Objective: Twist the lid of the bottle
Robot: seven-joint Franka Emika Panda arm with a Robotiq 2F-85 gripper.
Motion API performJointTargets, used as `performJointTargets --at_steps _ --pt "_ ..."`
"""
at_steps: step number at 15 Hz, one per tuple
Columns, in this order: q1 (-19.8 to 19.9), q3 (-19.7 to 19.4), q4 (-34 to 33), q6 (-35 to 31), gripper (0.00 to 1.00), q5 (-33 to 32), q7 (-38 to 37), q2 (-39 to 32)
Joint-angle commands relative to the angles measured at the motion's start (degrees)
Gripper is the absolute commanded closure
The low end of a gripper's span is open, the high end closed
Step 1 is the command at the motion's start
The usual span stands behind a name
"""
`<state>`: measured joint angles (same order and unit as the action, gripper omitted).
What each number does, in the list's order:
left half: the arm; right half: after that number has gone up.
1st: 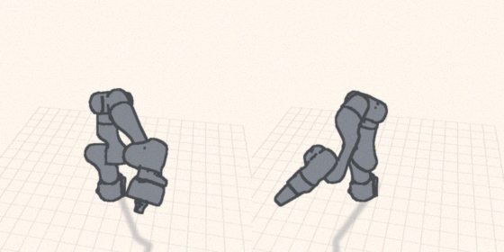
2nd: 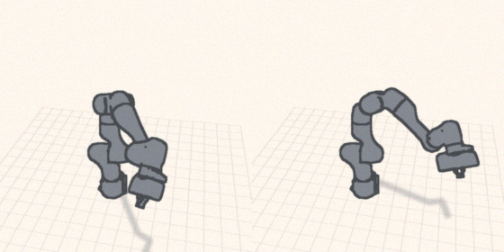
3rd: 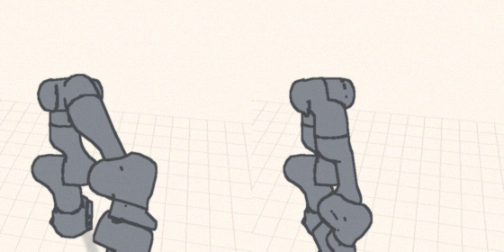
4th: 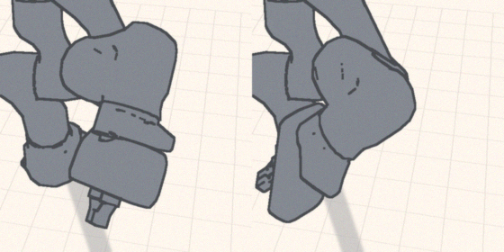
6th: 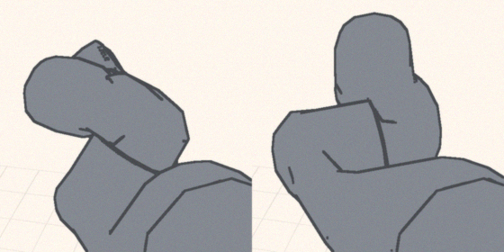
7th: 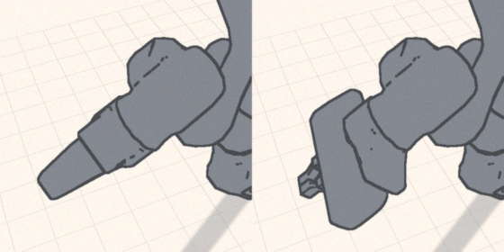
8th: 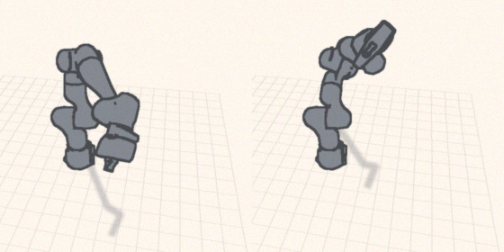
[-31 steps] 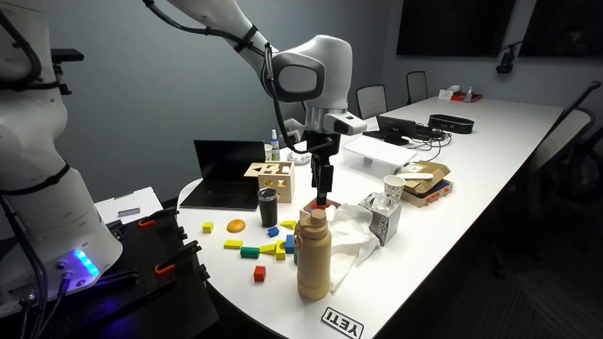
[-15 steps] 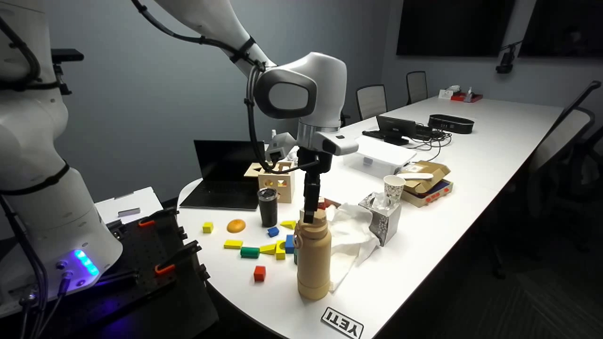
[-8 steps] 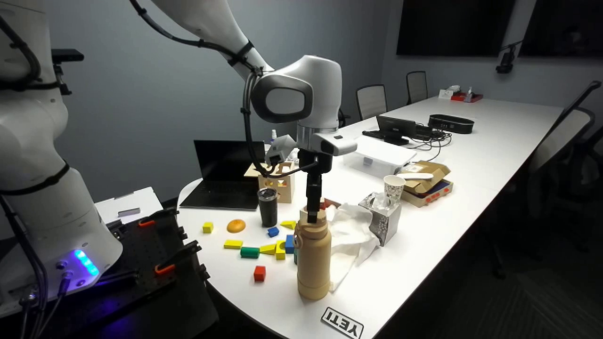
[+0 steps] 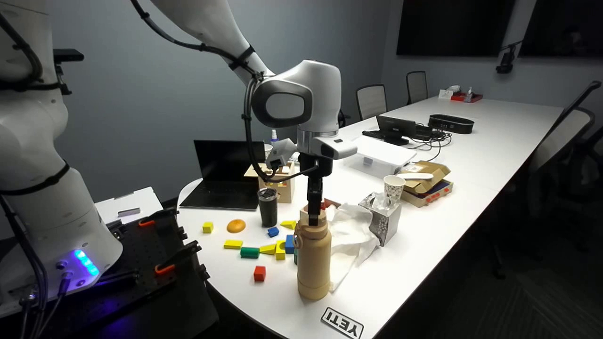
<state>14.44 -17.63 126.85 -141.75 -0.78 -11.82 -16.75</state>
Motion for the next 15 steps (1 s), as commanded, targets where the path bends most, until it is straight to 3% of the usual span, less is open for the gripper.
performJointTargets --at_steps 1,4,15 --pt "-0.51 -0.47 1.24 -2.81 0.58 -0.61 -2.19 0.11" --pt "-0.56 -0.54 1.37 -4.22 0.79 -0.52 -2.23 -0.13" --pt "-0.01 2.04 0.54 -3.16 0.79 0.01 4.64 -0.05"
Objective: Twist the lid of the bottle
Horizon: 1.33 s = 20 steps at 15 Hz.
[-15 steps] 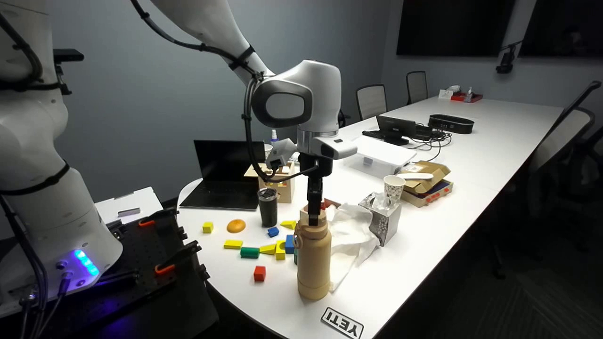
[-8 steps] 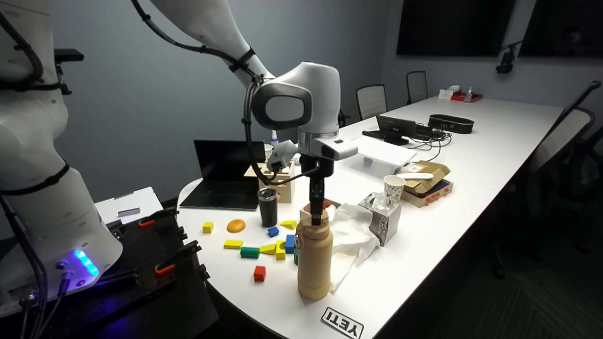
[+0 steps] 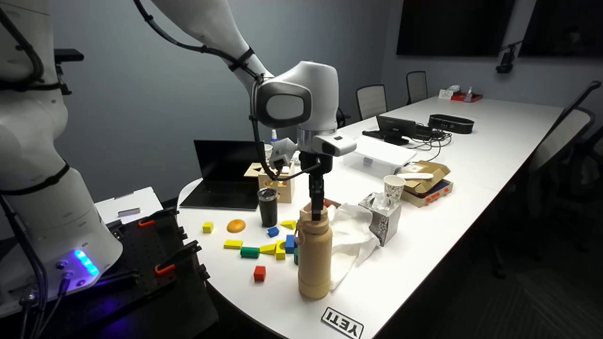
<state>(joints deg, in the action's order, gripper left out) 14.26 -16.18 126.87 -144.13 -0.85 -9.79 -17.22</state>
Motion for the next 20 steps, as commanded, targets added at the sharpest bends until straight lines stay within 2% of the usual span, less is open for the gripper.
performJointTargets --at_steps 1,8,15,20 --pt "0.41 0.7 0.54 -0.85 0.79 0.25 3.83 0.45" --pt "2.28 1.99 0.08 -0.63 0.79 2.39 13.09 0.22" --pt "6.35 4.9 -1.55 0.82 0.79 8.4 26.1 -1.08" --pt "7.99 6.18 -3.18 2.42 0.79 8.83 33.1 -1.84"
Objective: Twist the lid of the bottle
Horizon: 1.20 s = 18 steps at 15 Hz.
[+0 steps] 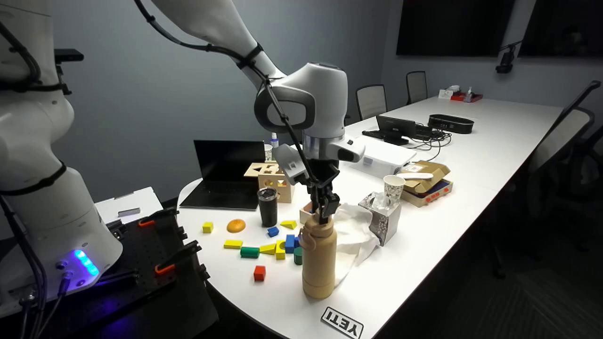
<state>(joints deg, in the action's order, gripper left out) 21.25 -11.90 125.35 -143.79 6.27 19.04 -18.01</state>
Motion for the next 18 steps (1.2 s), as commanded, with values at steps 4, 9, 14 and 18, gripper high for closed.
performJointTargets --at_steps 4,9,14,18 --pt "1.04 2.57 -3.02 4.09 0.79 0.44 8.31 -1.44" --pt "0.83 2.64 -4.87 7.16 0.79 -2.4 11.96 -2.07" --pt "0.73 2.46 -6.03 10.22 0.79 -5.42 15.07 -2.55" --pt "0.42 2.25 -6.7 10.4 0.79 -5.96 15.1 -3.05"
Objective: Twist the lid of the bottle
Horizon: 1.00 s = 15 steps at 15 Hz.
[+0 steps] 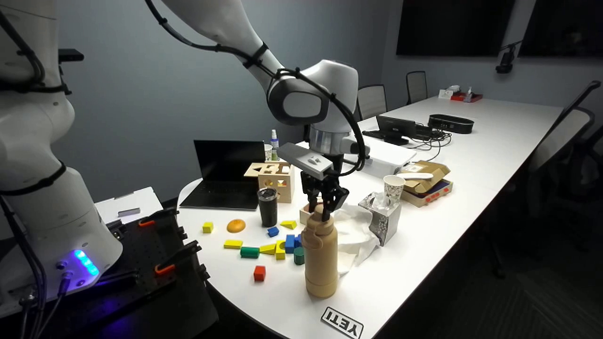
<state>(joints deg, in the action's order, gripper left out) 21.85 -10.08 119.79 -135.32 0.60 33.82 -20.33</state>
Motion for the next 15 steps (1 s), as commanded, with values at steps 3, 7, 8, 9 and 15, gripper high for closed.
performJointTargets --at_steps 3,7,8,9,15 --pt "-0.42 0.18 -1.03 -0.05 0.79 0.12 -2.22 -0.89" --pt "-0.37 0.08 -0.75 -0.19 0.79 0.71 -5.04 -0.45" --pt "-0.57 -0.13 -0.41 -0.7 0.79 0.59 -6.67 -0.24" --pt "-0.78 -0.4 -0.21 -1.11 0.79 0.46 -8.56 -0.15" --pt "-2.02 -2.34 1.04 -3.99 0.79 -0.17 -22.29 -0.06"
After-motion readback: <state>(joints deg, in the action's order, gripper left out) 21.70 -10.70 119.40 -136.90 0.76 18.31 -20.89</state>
